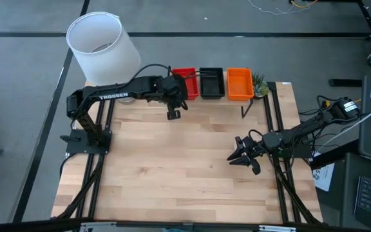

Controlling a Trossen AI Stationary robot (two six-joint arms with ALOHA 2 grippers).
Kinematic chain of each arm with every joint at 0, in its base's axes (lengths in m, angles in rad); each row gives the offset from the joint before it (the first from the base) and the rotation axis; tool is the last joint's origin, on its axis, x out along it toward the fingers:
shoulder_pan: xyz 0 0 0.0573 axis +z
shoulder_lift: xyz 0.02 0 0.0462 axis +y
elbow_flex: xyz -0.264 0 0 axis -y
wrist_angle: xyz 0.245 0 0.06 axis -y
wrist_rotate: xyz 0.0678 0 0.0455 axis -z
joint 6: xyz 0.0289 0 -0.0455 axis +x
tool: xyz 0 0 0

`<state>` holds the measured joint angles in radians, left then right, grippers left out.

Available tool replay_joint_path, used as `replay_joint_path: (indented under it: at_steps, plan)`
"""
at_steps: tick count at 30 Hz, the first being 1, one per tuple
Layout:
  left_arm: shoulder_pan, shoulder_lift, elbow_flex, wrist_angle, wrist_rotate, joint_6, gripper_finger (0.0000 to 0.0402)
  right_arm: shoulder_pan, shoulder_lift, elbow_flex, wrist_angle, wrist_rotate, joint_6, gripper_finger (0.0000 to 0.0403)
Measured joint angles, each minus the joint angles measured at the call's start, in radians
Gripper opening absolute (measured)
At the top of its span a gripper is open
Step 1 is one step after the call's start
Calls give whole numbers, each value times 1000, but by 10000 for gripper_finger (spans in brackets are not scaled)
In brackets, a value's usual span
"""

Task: Stack baskets on shelf by color
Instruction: Stack the top red bin on the other red bins on the shelf, then return to Home Position

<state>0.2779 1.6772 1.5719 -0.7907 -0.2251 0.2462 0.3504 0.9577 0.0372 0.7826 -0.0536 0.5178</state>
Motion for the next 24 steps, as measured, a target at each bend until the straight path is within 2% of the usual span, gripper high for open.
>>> replay_joint_path:
  at_steps: [9,12,14,17,19,24]
  plan:
    - [-17,0,0,-3,-36,-2,82,0,0,0,-7,0,1,106]
    - [-67,1,19,-23,11,-38,82,0,1,0,26,7,-2,106]
    - [-112,-7,60,-92,36,-74,82,0,0,0,77,8,-22,106]
    - [-179,-53,85,-284,31,-185,82,6,-7,0,97,-19,-66,106]
    - [-229,-99,61,-390,4,-315,82,21,-7,0,98,-25,-94,106]
    - [-408,-265,-96,-391,-92,-525,79,40,-15,0,94,8,-135,106]
